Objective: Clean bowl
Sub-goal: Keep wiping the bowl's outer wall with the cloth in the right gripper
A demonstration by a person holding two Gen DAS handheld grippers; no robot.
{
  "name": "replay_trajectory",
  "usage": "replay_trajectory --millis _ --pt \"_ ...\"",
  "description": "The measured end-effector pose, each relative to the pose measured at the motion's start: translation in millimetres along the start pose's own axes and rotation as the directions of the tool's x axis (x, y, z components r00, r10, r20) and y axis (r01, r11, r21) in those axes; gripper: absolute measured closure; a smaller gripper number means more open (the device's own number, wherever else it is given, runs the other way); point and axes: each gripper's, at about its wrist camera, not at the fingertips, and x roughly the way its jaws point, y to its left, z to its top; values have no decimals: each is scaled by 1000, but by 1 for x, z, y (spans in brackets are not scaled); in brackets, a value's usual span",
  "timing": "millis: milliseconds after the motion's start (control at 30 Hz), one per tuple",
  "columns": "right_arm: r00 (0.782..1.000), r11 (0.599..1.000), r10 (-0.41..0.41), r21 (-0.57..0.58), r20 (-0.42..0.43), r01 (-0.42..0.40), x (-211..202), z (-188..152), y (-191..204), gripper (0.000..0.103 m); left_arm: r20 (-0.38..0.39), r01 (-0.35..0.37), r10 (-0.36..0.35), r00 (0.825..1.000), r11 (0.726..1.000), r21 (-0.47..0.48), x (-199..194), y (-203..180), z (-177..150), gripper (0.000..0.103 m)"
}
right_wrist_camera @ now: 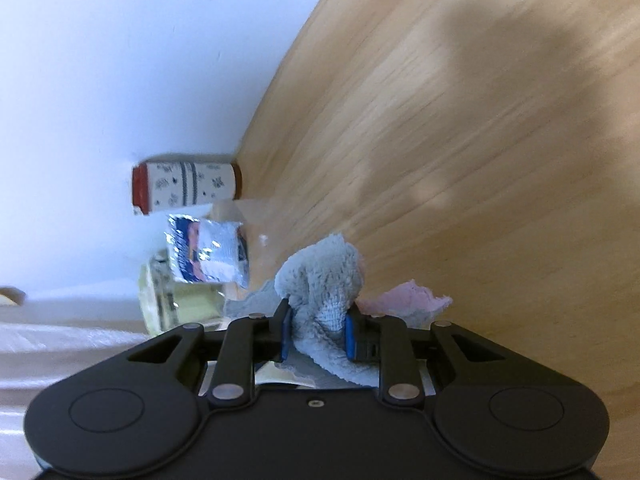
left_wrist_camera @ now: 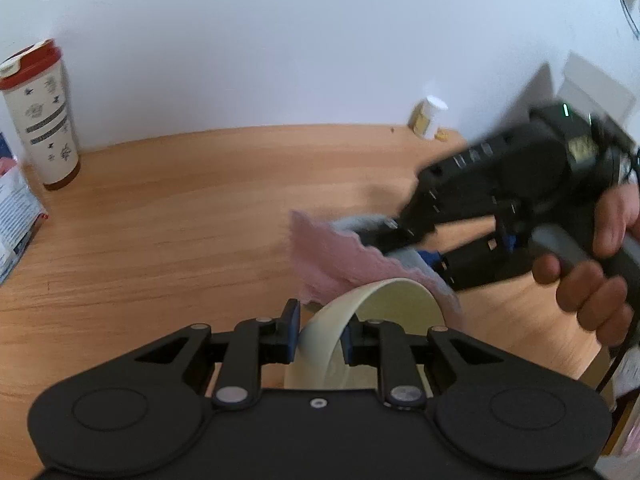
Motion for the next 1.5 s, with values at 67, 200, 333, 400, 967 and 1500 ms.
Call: replay_trajectory --millis 67,200,333,400,967,1500 --pt "1000 1000 2 -31 -12 -3 6 -2 6 74 -8 0 0 1000 1000 15 2 -2 -1 84" --pt "1000 995 -4 -96 -31 1 15 -6 13 74 -23 23 -23 999 1000 -11 6 3 -2 84" --pt "999 994 -13 -105 -33 10 20 -6 6 74 -30 36 -36 999 999 -8 8 5 -2 84" --pt "999 995 -24 -99 -27 21 18 -6 -1 74 -37 42 -43 998 999 -14 10 6 -2 84" --pt "999 993 -10 118 45 5 -9 -22 -71 74 -40 66 -67 997 997 -30 11 20 7 83" --pt "998 990 18 138 62 -27 -15 -16 -67 75 -26 86 -90 996 989 -117 17 38 12 83"
